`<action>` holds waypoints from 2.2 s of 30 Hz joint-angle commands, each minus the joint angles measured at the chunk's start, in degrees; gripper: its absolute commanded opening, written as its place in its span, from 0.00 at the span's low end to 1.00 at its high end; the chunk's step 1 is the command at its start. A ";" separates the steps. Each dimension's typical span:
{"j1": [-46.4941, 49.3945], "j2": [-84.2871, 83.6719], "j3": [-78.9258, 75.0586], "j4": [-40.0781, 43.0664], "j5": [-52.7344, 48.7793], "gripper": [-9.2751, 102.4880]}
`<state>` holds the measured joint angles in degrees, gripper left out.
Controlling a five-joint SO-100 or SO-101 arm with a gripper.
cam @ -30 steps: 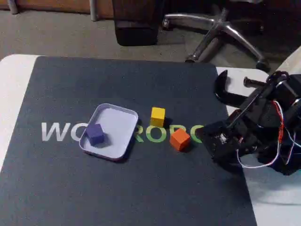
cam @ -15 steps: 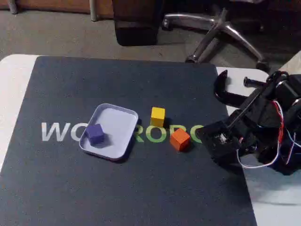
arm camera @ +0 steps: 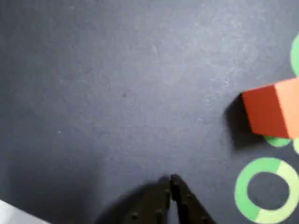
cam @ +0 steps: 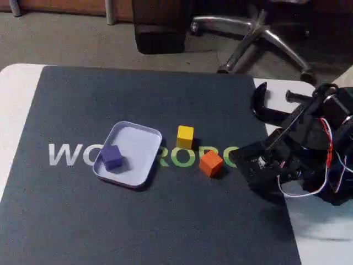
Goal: Move blocks one by one until all three blocks are in the tray.
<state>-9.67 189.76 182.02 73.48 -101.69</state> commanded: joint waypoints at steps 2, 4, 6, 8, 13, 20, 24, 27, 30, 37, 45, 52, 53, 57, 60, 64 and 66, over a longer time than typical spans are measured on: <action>2.02 -0.18 -0.35 0.35 -2.02 0.02; 4.48 -0.18 -0.35 -0.44 -6.06 0.02; 8.35 -0.18 -0.35 -1.58 -11.25 0.02; 11.87 -0.18 -0.35 -3.25 -14.59 0.02; 18.46 -0.18 -0.35 -9.40 -17.23 0.01; 18.90 -0.26 -0.44 -18.02 -11.60 0.01; 18.19 -0.26 -3.34 -18.81 -9.67 0.01; 18.02 -0.26 -7.38 -15.56 -9.76 0.01; 17.67 -0.18 -11.78 -9.76 -11.25 0.01; 16.79 -5.89 -22.68 1.41 -13.89 0.01; 10.37 -18.11 -37.35 9.32 -7.21 0.01; 3.78 -35.77 -55.20 13.71 2.55 0.01; 2.90 -38.50 -57.57 13.89 4.57 0.01; -0.44 -48.60 -65.21 13.54 12.83 0.01; -1.32 -55.72 -69.08 11.51 18.28 0.01; -0.53 -61.00 -72.07 8.17 22.50 0.01; -0.18 -62.23 -72.69 7.65 23.47 0.01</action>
<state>-10.37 128.85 112.41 82.27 -79.72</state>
